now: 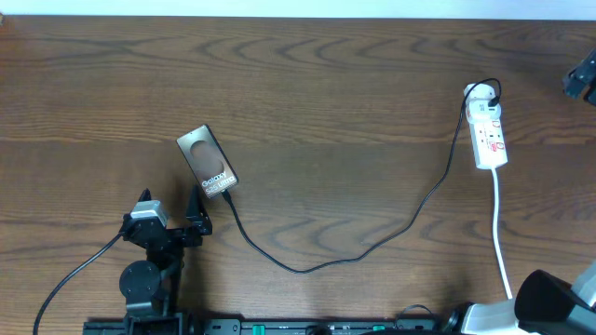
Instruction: Plug charger to phone and switch on socket
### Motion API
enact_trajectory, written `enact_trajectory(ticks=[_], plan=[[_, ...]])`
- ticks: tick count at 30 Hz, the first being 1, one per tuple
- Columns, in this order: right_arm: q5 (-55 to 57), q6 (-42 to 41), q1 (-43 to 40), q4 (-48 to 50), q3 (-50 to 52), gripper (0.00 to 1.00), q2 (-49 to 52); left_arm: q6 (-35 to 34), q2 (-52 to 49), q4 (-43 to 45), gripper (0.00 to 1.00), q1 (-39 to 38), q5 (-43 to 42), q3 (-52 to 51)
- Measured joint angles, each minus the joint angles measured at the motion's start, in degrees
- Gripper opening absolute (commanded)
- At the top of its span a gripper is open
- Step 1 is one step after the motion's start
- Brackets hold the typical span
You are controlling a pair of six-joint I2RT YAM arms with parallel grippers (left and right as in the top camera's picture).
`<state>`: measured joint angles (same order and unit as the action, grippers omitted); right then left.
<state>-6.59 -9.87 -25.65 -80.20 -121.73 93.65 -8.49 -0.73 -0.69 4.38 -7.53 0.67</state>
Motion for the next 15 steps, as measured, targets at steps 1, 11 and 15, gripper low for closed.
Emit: enact_trajectory(ticks=[1,11,15], plan=[[0.0,0.0,0.3,1.9,1.4,0.99,-0.6,0.0,0.0,0.0,0.92,0.0,0.0,0.0],[0.2,-0.2,7.1,35.7,36.4,0.99,-21.0,0.0,0.0,-0.2,0.92,0.0,0.2,0.1],[0.2,-0.2,10.3,50.2,53.4,0.99,-29.7,0.0,0.0,-0.2,0.92,0.0,0.2,0.1]])
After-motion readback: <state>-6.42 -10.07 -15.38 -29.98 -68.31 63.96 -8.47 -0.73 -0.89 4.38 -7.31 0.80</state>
